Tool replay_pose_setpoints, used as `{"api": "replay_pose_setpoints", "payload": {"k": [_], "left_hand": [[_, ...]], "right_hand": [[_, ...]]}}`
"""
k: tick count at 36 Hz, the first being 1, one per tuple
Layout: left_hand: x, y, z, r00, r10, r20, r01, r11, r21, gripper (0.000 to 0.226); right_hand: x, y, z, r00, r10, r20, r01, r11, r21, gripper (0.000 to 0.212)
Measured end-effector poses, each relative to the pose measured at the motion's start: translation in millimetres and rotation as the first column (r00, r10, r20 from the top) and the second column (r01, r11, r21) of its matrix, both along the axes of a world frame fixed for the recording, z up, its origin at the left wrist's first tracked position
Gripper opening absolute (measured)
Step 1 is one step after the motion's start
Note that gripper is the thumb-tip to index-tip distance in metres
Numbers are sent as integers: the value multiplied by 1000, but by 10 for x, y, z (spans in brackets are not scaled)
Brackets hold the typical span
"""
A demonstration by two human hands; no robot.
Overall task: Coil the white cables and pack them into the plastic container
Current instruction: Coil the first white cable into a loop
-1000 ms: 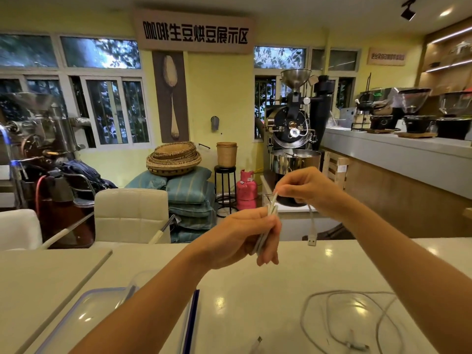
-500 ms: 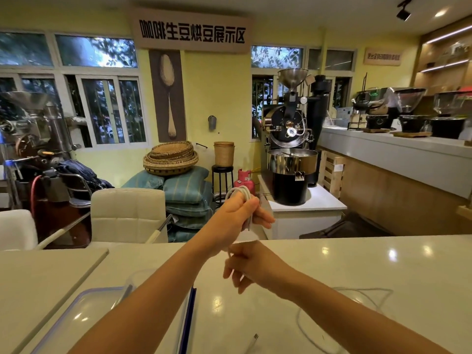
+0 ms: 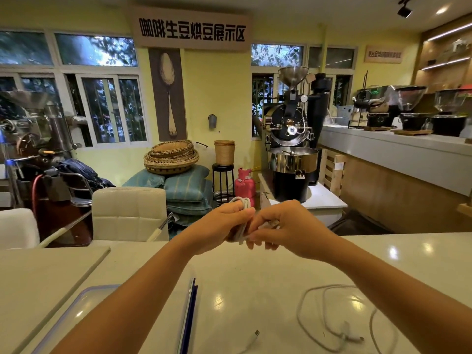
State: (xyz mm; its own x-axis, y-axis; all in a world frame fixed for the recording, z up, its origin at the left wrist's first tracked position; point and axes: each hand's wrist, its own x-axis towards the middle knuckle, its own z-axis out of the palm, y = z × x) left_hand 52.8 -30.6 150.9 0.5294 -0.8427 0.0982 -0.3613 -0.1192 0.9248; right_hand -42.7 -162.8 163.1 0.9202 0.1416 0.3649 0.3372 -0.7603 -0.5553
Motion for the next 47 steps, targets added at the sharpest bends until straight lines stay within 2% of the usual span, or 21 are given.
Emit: {"api": "replay_pose_setpoints", "payload": {"k": [4,6,9,12,13,15,17,22,26,29,34,39,43,47], "left_hand": [[20,22,14,977,-161,-140,160,987,-17,24],[43,35,8,943,-224,-245,209,974,-84,21],[73,45,-11,857,-368,-360,325,929,-177,16],[117,49,-33,745,-540,-392,482,842,-244,21],[127,48,-38,725,-572,-384,518,820,-244,24],[138,40,-59,701,-601,-384,556,797,-234,26],[141,35,-91,664,-630,-402,589,772,-238,21],[164,61,-127,616,-645,-454,617,752,-232,11],[194,103,-85,701,-566,-433,573,809,-129,13],[181,123,-28,813,-396,-426,414,909,-54,18],[159,110,-13,949,-191,-250,219,971,93,24],[137,72,-76,983,-43,-180,65,991,116,25],[122,54,-130,990,21,-138,-5,994,113,23],[90,35,-136,994,41,-106,-29,993,114,22]], "right_hand": [[-11,-64,36,978,40,205,17,963,-268,13],[-5,-96,49,958,80,275,9,951,-308,12],[-7,-112,67,963,80,256,-24,977,-214,11],[-2,-109,84,989,104,108,-92,989,-117,2],[10,-107,81,991,117,67,-111,990,-86,11],[28,-110,60,989,145,-23,-145,989,1,21],[28,-100,35,983,168,-78,-164,985,56,21],[62,-78,-39,989,135,-54,-131,990,59,30],[117,-89,-102,997,72,-30,-70,997,37,23],[144,-96,-140,1000,15,5,-15,999,42,19],[213,-100,-209,999,-43,4,42,993,114,6],[240,-139,-238,992,-35,-123,58,979,194,19],[225,-204,-266,956,95,-278,36,902,429,20],[218,-244,-320,923,147,-355,66,850,522,19]]}}
